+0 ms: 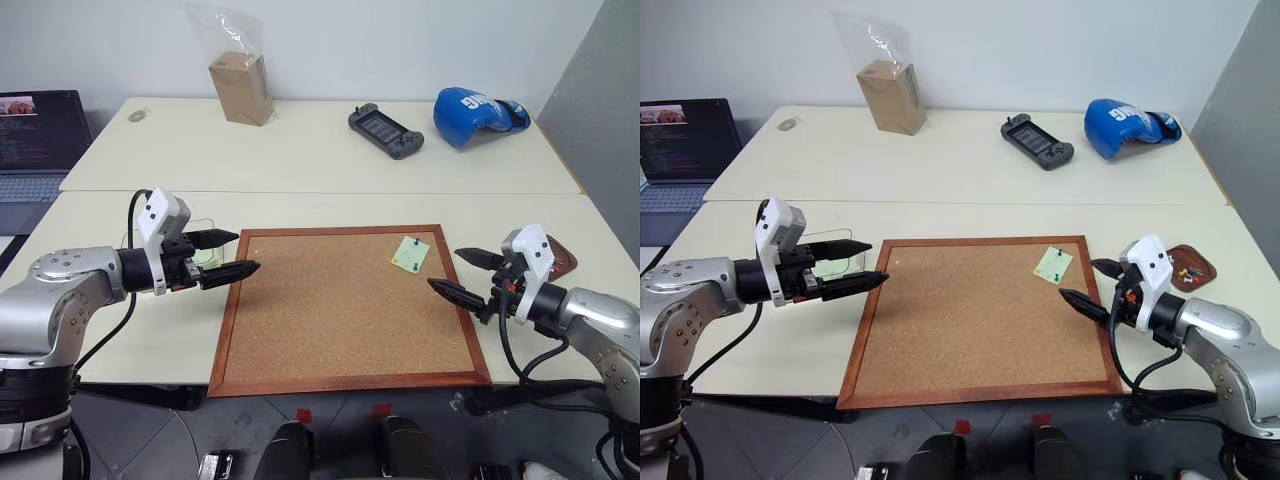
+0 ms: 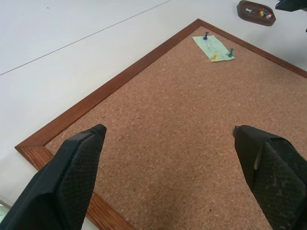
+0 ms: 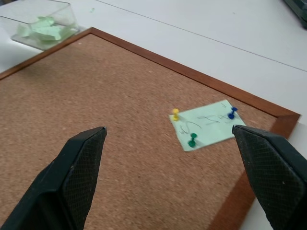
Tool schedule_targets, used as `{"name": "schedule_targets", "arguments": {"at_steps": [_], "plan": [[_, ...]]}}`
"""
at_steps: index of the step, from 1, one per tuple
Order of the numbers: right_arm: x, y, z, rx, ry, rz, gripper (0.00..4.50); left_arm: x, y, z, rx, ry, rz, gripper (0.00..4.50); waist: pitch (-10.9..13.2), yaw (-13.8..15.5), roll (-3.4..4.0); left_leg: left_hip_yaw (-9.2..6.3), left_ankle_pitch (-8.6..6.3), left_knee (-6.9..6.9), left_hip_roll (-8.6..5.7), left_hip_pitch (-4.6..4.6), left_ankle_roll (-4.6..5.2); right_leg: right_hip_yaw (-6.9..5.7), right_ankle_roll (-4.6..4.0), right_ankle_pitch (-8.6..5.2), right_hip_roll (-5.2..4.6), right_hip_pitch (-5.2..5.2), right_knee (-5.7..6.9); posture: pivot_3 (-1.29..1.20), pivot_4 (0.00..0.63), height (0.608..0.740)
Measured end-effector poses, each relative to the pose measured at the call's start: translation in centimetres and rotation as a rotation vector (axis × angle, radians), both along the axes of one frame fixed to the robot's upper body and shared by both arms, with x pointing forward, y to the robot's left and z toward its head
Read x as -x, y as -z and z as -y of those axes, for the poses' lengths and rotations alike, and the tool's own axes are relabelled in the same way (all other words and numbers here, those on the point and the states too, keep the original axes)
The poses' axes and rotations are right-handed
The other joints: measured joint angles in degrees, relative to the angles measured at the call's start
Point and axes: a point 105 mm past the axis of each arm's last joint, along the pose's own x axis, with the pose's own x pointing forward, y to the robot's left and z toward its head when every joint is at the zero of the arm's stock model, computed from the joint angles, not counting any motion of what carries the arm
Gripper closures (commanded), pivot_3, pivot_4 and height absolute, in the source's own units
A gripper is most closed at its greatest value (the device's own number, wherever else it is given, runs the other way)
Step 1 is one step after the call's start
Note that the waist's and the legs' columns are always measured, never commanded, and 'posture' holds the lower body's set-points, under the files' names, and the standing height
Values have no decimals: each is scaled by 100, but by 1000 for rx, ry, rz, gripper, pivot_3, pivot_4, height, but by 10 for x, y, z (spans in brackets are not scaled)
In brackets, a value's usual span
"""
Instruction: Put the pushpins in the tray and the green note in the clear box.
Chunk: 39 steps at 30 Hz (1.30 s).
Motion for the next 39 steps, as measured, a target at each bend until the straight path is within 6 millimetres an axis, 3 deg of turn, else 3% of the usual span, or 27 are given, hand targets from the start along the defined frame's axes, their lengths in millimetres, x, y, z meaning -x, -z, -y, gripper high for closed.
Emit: {"name": "schedule_targets", "arguments": {"at_steps": [20, 24, 36, 39], "plan": [[-2, -1, 2, 3, 9, 28, 39, -6, 0, 9, 17, -7, 17, 0, 0, 2, 0, 1, 0, 4, 4, -2, 0, 0, 0, 0, 0, 0, 2, 0, 150, 740], [-7, 1, 3, -2, 28, 44, 0, -12, 2, 24, 63, 4, 56, 639, 0, 7, 0, 1, 0, 10, 3, -2, -1, 2, 1, 1, 0, 1, 3, 0, 150, 740], [-34, 21, -12, -22, 99, 70, 0, -18, 40, 99, 85, 162, 123, 2941, -1, 1, 0, 7, 1, 25, -9, -5, -1, 9, 9, 7, 0, 1, 7, 0, 150, 740], [-45, 25, -11, -9, 132, 75, 0, -21, 51, 108, 61, 180, 120, 3564, -1, -3, 0, 8, 1, 25, -11, -3, -1, 8, 9, 8, 3, 0, 9, 0, 150, 740]]}}
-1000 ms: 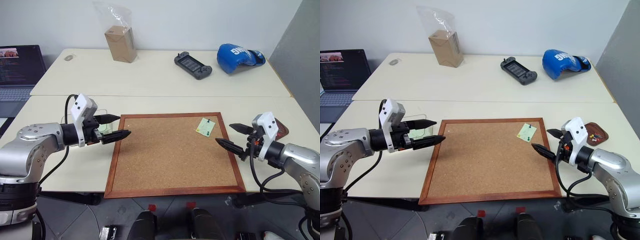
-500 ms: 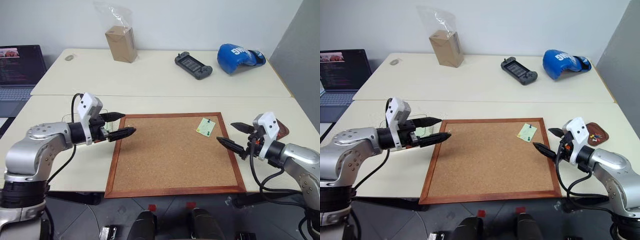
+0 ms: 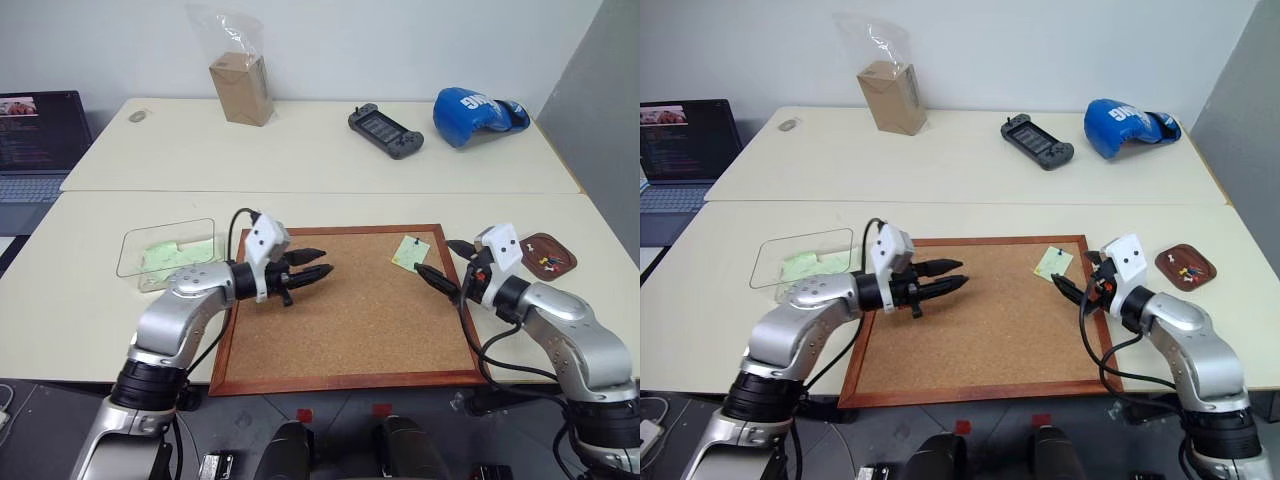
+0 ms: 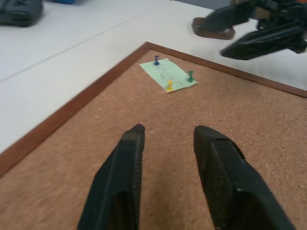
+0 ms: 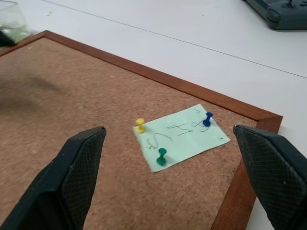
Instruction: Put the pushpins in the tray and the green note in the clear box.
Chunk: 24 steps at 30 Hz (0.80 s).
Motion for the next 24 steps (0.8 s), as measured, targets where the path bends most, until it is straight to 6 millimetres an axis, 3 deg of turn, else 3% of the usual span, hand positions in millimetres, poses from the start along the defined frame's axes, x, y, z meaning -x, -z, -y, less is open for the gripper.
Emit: {"name": "schedule_targets", "arguments": {"at_steps": [5, 9, 15, 23, 24], "plan": [[-17, 1, -4, -8, 38, 15, 0, -6, 3, 13, -13, 22, 18, 4479, -1, 3, 1, 0, 0, 1, 0, -1, 0, 1, 0, 1, 0, -2, 3, 0, 150, 740], [-26, 6, -8, -18, 51, 6, 0, -9, 9, 16, -32, 21, 15, 4479, -1, 0, 1, 1, 0, 0, -2, -1, 0, 1, 0, 1, 0, -2, 3, 0, 150, 740], [-46, 15, -9, -29, 97, -14, 0, -10, 43, 21, -102, 20, -64, 4479, -1, 3, 2, 3, 1, 2, -4, 0, 0, 3, -1, 1, 0, -3, 6, 0, 150, 740], [-66, 16, -10, -23, 116, -2, 0, -13, 44, 25, -124, 36, -33, 4479, -5, 3, 9, 3, 1, 6, -3, 3, 1, 5, 1, 2, -2, -1, 14, 0, 150, 740], [-69, 16, -11, -24, 116, 2, 179, -13, 44, 26, -123, 38, -34, 4495, -5, 8, 8, 2, 2, 7, -3, 3, 2, 5, 1, 2, -3, -1, 16, 0, 150, 740]]}}
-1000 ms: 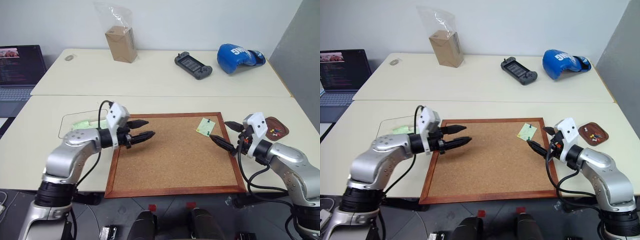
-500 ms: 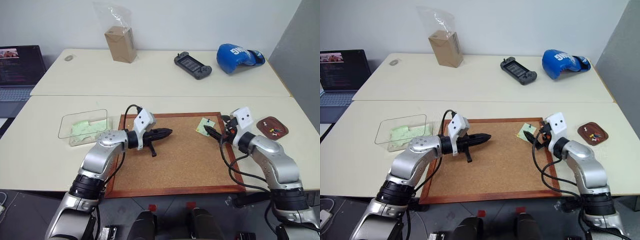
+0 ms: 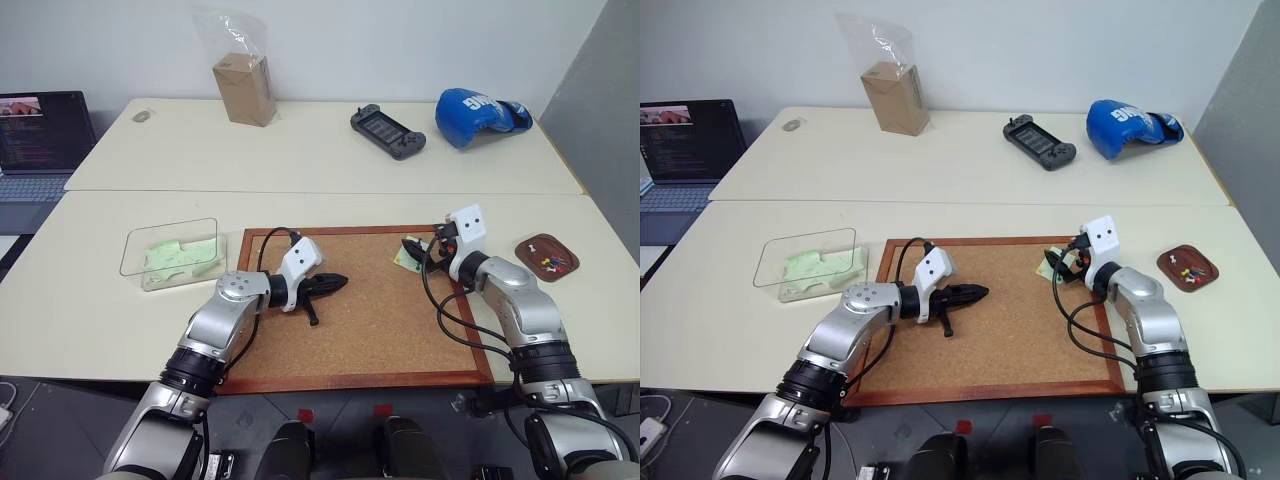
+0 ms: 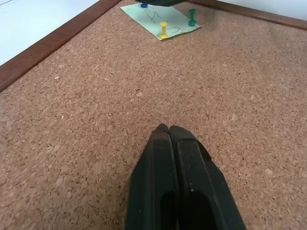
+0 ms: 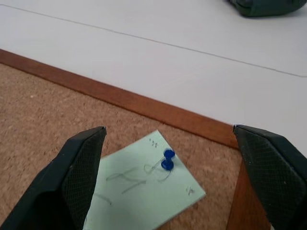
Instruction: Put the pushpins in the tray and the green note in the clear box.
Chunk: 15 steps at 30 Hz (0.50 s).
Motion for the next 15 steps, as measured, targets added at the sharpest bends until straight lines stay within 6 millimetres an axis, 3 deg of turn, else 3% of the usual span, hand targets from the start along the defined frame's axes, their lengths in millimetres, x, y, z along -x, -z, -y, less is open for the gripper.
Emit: {"name": "schedule_targets", "arguments": {"at_steps": [4, 15], "plan": [[-1, 7, -2, 1, -17, -16, 853, 0, 0, 0, -1, -1, -6, 4500, 0, 2, 0, -1, 0, 0, 0, 0, 0, 0, 0, 0, -2, 0, 2, 0, 150, 740], [-1, 14, -4, 7, -32, -21, 3316, 0, 0, 0, -4, 1, -10, 4500, 0, -3, 1, 1, 1, 0, 0, 5, 1, 2, 0, 0, -2, -1, 12, 0, 150, 740]]}}
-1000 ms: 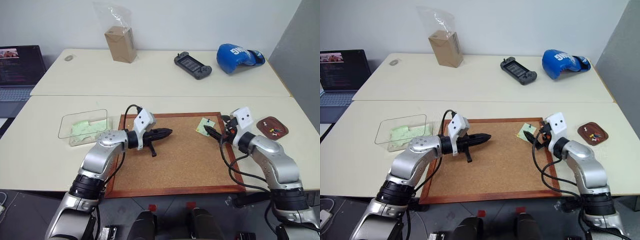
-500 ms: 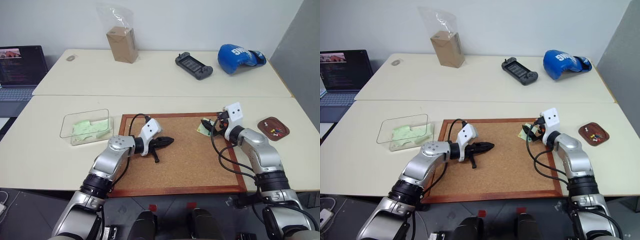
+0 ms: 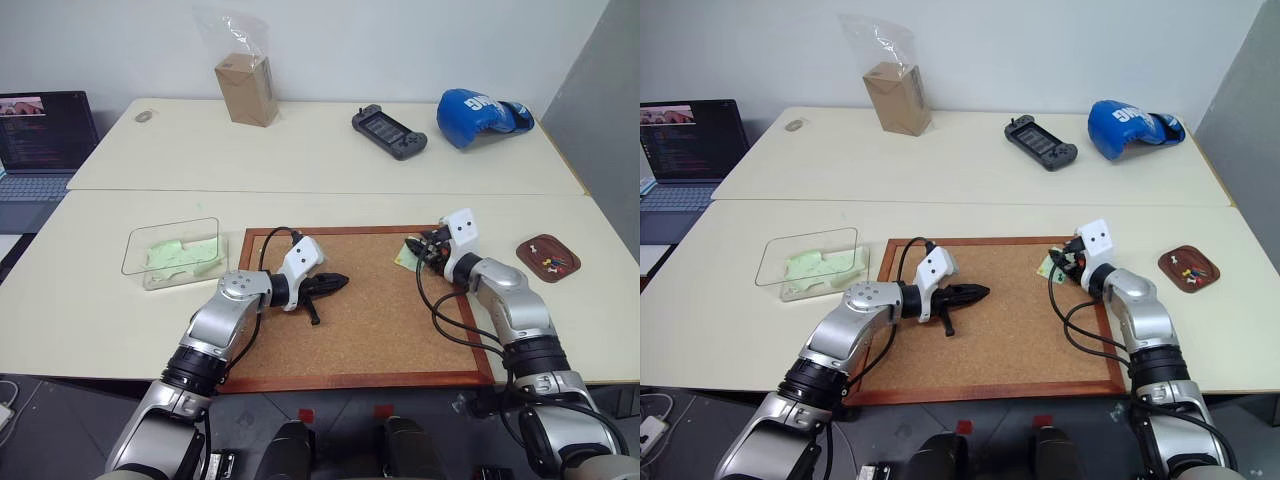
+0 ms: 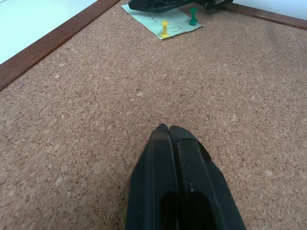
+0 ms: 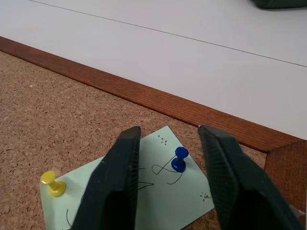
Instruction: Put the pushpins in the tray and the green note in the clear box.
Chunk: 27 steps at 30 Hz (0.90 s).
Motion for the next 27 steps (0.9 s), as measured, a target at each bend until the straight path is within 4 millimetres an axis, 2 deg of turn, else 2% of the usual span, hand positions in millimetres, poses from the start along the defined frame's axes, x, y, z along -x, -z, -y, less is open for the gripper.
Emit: {"name": "schedule_targets", "arguments": {"at_steps": [5, 6, 18, 23, 27], "plan": [[-1, 1, 3, -5, 12, 0, 4388, 0, 0, 0, -8, 4, 3, 4500, 0, 0, 0, 0, 0, 0, 0, 0, 0, 0, 0, 0, 0, 0, 0, 0, 150, 740], [-1, 1, 4, -7, 15, 2, 4461, 0, 0, 0, -9, 4, 4, 4500, 0, 0, 0, 0, 0, 0, 0, 1, 0, 0, 0, 0, 0, 0, 0, 0, 150, 740], [0, -4, 3, -93, 29, 18, 4461, -5, -2, 2, -13, -20, -8, 4500, 0, -6, 0, 1, 1, -1, 1, 0, 0, 2, 0, 0, 1, -7, 9, 0, 150, 740], [4, -25, -5, -122, -3, 89, 4461, -5, -1, 3, -30, -20, -4, 4500, -1, -5, 1, 3, 1, 0, 1, 3, 1, 5, 0, 0, 0, -4, 9, 0, 150, 740], [8, -29, -6, -136, -5, 99, 4461, -5, -1, 3, -31, -18, -4, 4500, -1, -4, 2, 2, 1, -1, 1, 3, 1, 4, 0, 0, 0, -3, 9, 0, 150, 740]]}}
